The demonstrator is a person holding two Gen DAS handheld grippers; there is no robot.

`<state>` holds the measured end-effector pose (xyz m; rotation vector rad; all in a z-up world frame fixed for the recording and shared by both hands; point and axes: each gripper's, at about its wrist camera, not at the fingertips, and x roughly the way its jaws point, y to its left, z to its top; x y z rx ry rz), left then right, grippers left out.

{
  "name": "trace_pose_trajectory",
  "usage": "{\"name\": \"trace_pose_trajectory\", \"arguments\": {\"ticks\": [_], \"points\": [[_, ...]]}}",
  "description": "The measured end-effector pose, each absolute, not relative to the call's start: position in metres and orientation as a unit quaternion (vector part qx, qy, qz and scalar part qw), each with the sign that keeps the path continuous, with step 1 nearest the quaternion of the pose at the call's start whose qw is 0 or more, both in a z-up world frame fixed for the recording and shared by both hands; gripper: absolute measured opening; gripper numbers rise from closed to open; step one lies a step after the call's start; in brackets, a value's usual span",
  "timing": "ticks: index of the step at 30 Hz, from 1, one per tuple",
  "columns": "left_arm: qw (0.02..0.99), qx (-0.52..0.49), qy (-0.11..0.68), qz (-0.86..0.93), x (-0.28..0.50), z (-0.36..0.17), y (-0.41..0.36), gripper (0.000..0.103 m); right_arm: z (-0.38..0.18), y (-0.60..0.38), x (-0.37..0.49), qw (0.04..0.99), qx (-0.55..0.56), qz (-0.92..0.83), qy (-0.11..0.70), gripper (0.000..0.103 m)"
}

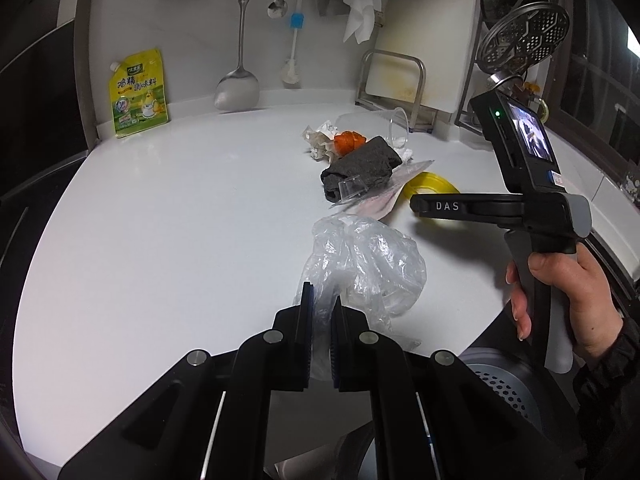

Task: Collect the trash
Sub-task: 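Carry the plastic bag and yellow lid over the bin and release both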

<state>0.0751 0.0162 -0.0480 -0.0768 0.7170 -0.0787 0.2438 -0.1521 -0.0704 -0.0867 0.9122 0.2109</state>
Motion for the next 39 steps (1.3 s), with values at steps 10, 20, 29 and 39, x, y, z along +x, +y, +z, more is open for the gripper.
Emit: {"name": "trace_pose_trajectory", "arguments": {"ticks": [10, 20, 29, 39], "points": [[0.936, -0.040, 0.348, -0.044, 0.062, -0.047, 0.018, 0.008, -0.069, -0.183, 0.200, 0.896, -0.013, 0.070, 0.439, 0.065], [0.940, -0.028, 0.335, -0.058, 0.028, -0.041, 0.010, 0.008, -0.050, -0.200, 0.126, 0.913, 0.024, 0.067, 0.403, 0.065], [0.941, -0.014, 0.331, -0.073, -0.005, -0.043, -0.001, 0.008, -0.060, -0.197, 0.039, 0.922, 0.052, 0.052, 0.380, 0.065], [0.936, -0.003, 0.341, -0.091, -0.037, -0.052, -0.011, 0.008, -0.077, -0.213, -0.036, 0.920, 0.102, 0.034, 0.376, 0.065]]}}
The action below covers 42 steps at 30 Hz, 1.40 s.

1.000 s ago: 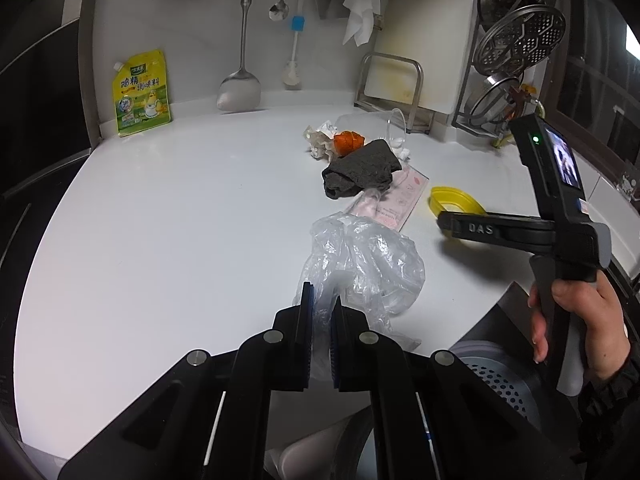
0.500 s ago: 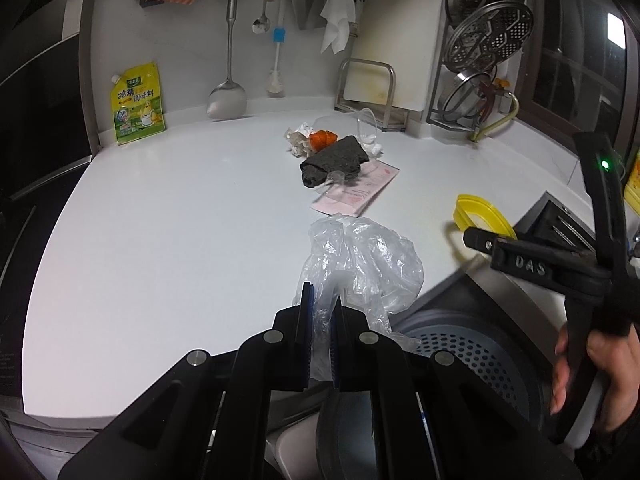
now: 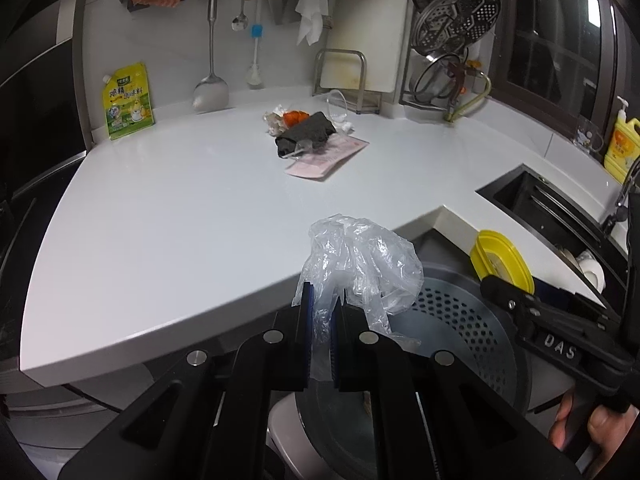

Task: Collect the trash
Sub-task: 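Carry the plastic bag and yellow lid over the bin and release both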

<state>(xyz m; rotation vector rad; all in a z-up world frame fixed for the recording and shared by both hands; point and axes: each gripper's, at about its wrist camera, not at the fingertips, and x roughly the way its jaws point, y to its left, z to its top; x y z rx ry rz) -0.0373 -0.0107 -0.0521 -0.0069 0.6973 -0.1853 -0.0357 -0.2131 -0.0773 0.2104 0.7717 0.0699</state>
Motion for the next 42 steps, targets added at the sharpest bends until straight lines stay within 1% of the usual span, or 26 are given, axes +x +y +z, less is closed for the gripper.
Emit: {"name": "trace_pose_trajectory", "arguments": {"ticks": [9, 15, 21, 42], "points": [[0.929, 0.010, 0.351, -0.114, -0.055, -0.065, -0.028, 0.008, -0.096, -0.224, -0.083, 0.912, 0.116, 0.032, 0.391, 0.065], [0.921, 0.023, 0.367, -0.127, -0.061, -0.076, -0.039, 0.008, -0.105, -0.231, -0.096, 0.908, 0.121, 0.030, 0.400, 0.065], [0.917, 0.036, 0.376, -0.131, -0.066, -0.084, -0.046, 0.008, -0.112, -0.230, -0.100, 0.905, 0.127, 0.036, 0.404, 0.065], [0.905, 0.036, 0.402, -0.134, -0.062, -0.101, -0.047, 0.008, -0.126, -0.228, -0.099, 0.896, 0.131, 0.035, 0.424, 0.066]]}}
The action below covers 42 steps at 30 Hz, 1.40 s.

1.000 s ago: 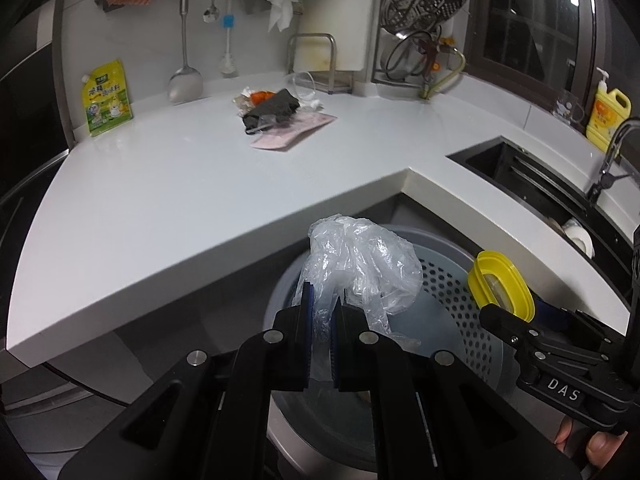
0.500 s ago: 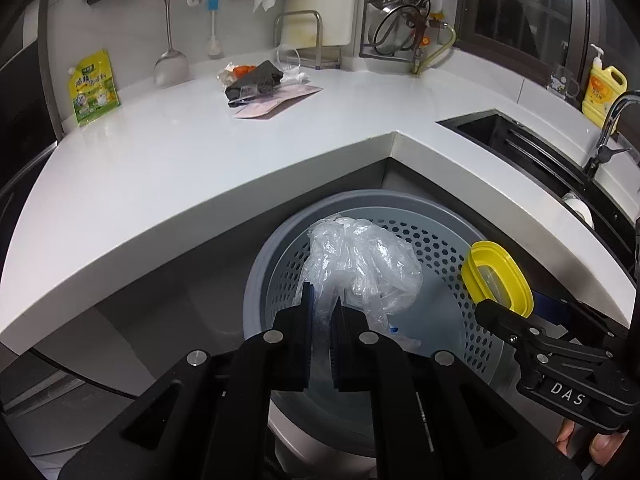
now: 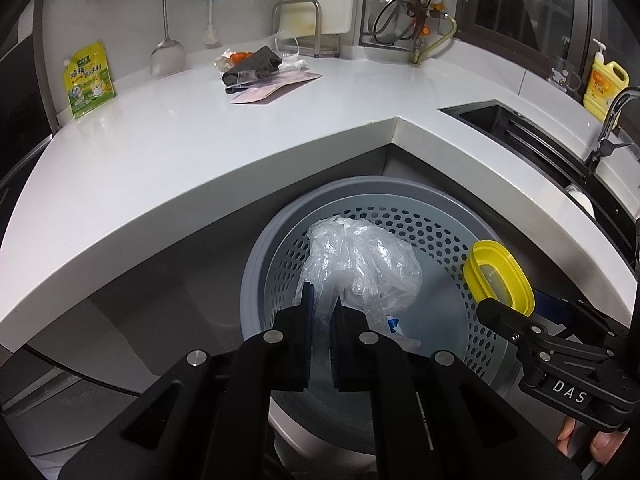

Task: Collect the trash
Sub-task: 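Carry the plastic bag and yellow lid over the bin and release both, then move both grippers back toward the grey cloth and pink package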

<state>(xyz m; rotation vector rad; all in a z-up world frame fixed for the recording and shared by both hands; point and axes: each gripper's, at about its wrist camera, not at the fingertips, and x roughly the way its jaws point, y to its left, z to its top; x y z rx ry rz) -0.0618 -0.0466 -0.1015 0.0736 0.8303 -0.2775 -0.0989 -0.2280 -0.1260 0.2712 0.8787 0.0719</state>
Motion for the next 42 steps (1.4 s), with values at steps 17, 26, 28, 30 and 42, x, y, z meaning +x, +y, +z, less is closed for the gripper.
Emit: {"name": "trace_pose_trajectory", "arguments": {"ticks": [17, 26, 28, 30, 42], "points": [[0.910, 0.021, 0.396, -0.122, -0.062, -0.101, -0.040, 0.057, -0.128, -0.236, -0.102, 0.895, 0.148, 0.033, 0.420, 0.071], [0.909, 0.017, 0.398, -0.120, -0.060, -0.101, -0.037, 0.058, -0.126, -0.234, -0.103, 0.896, 0.147, 0.033, 0.417, 0.071], [0.910, 0.016, 0.398, -0.119, -0.059, -0.100, -0.035, 0.062, -0.125, -0.234, -0.104, 0.897, 0.147, 0.032, 0.417, 0.071], [0.910, 0.011, 0.398, -0.121, -0.059, -0.101, -0.033, 0.067, -0.125, -0.234, -0.104, 0.897, 0.146, 0.033, 0.417, 0.071], [0.921, 0.011, 0.375, -0.103, -0.060, -0.087, -0.023, 0.080, -0.117, -0.230, -0.098, 0.902, 0.147, 0.037, 0.405, 0.071]]}}
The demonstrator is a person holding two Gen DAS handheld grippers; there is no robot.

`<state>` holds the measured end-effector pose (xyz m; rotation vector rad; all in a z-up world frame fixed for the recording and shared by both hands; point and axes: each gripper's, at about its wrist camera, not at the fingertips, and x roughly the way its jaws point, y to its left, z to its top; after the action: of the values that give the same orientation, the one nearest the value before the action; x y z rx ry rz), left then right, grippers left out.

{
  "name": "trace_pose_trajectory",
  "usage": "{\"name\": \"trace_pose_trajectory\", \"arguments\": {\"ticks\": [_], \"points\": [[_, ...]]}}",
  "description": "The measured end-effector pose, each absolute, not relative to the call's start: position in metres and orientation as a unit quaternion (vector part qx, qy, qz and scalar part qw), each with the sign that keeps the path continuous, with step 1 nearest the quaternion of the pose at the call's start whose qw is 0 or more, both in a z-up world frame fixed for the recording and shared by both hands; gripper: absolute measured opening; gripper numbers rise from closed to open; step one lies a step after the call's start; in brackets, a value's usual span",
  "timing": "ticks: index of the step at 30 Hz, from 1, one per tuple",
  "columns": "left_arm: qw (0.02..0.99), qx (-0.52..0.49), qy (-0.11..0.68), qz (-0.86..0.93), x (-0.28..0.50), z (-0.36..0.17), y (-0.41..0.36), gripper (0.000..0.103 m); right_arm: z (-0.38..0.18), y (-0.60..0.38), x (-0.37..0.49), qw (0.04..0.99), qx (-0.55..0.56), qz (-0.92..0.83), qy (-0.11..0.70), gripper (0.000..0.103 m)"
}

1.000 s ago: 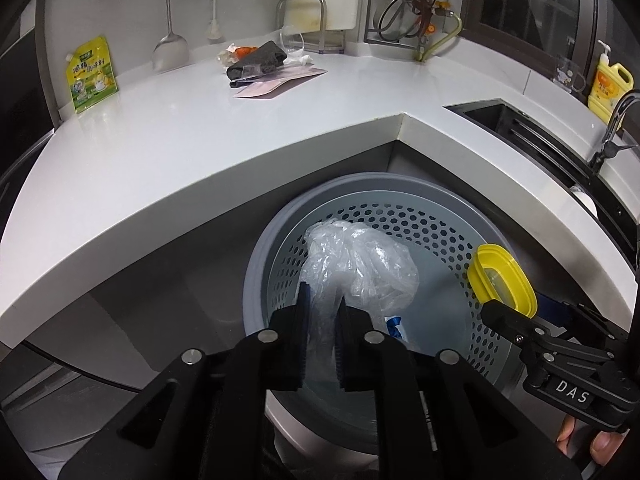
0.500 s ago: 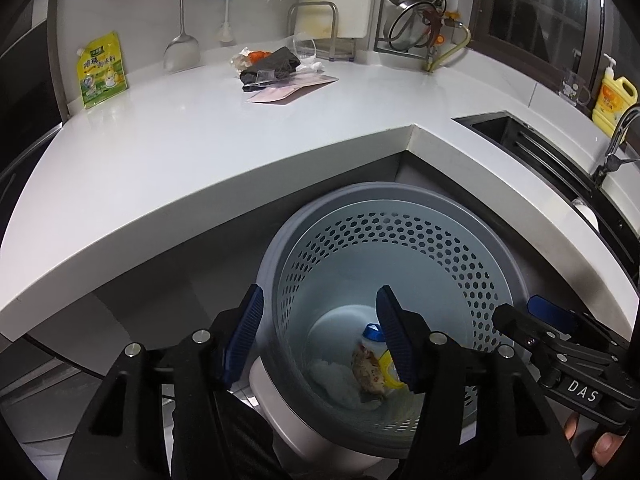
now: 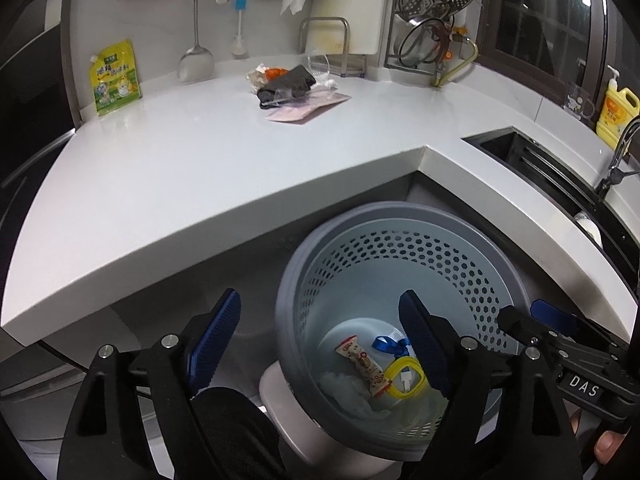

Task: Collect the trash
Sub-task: 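Move both grippers back toward the grey cloth and pink package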

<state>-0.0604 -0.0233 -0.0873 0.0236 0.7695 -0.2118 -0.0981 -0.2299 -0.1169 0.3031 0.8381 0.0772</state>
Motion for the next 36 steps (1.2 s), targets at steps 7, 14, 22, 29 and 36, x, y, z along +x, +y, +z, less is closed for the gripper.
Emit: {"name": "trace_pose_trajectory", "arguments": {"ticks": [7, 14, 22, 29, 36], "points": [[0.933, -0.008, 0.351, -0.083, -0.057, -0.067, -0.004, 0.088, -0.102, -0.230, -0.090, 0.907, 0.143, 0.041, 0.393, 0.071], [0.941, -0.008, 0.330, -0.072, -0.039, -0.044, 0.011, 0.094, -0.082, -0.230, -0.068, 0.914, 0.151, 0.048, 0.373, 0.072], [0.946, -0.024, 0.320, -0.052, 0.004, -0.031, 0.037, 0.095, -0.055, -0.196, -0.007, 0.920, 0.125, 0.077, 0.363, 0.074], [0.946, -0.045, 0.321, -0.022, 0.046, -0.026, 0.073, 0.095, -0.038, -0.152, 0.063, 0.922, 0.102, 0.088, 0.364, 0.074], [0.949, -0.037, 0.314, -0.006, 0.071, -0.019, 0.093, 0.095, -0.050, -0.107, 0.129, 0.914, 0.094, 0.085, 0.386, 0.074]]}}
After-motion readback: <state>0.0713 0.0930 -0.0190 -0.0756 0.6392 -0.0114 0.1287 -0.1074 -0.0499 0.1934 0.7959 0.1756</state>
